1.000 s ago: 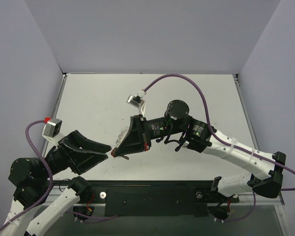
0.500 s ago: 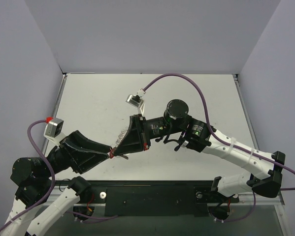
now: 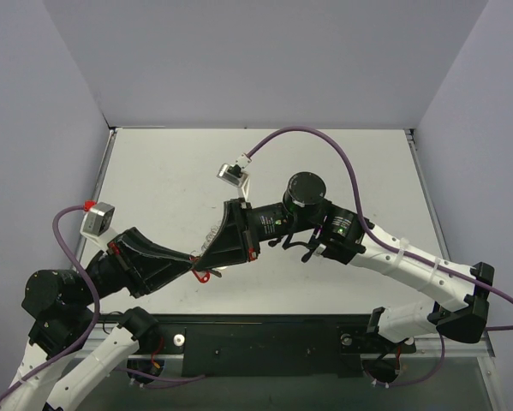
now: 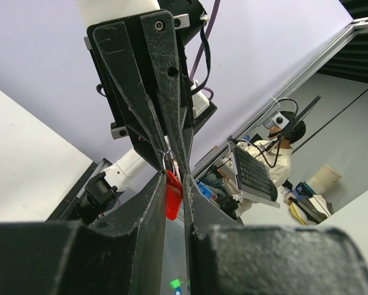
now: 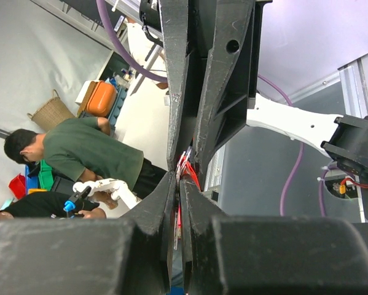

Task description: Remove the keys from the keyring

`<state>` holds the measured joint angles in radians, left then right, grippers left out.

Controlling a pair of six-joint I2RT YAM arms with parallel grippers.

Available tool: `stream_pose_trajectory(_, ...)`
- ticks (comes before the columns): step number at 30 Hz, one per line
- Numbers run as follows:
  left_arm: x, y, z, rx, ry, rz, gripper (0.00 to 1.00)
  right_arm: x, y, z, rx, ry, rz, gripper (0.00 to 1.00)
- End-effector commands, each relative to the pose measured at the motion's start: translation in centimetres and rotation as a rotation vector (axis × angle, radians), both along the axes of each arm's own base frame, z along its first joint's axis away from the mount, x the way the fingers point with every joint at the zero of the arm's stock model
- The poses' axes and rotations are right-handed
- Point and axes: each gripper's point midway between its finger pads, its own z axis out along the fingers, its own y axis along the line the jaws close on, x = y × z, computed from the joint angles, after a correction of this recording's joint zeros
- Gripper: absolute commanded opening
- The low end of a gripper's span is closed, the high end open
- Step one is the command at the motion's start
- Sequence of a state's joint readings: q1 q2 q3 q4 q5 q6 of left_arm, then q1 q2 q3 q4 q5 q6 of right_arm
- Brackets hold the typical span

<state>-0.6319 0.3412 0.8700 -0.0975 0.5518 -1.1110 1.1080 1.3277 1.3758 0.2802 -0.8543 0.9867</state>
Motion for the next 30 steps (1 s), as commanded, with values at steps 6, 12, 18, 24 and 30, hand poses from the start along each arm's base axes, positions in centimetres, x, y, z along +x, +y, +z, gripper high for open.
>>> stream_pose_trajectory(6,-0.7,0.4,1.2,-0.016,-0.057,-0.001,0.13,-0.6,-0.2,2.6,0.089,-0.051,0.019,0.00)
stream_pose_trajectory(12,-0.6,0.4,1.1,-0.015,-0.048,0.000,0.11,-1.0,-0.3,1.9,0.067,-0.048,0.033,0.00)
stream_pose_trajectory(18,-0.6,0.5,1.0,-0.015,-0.045,0.004,0.10,-1.4,-0.6,1.4,0.050,-0.059,0.042,0.00)
stream_pose_trajectory(24,-0.5,0.4,0.9,-0.013,-0.039,0.005,0.16,-1.7,-0.9,0.9,0.033,-0.065,0.047,0.00)
stream_pose_trajectory(30,-0.5,0.3,1.0,-0.015,-0.037,0.000,0.22,-1.6,-0.9,0.2,0.007,-0.068,0.042,0.00)
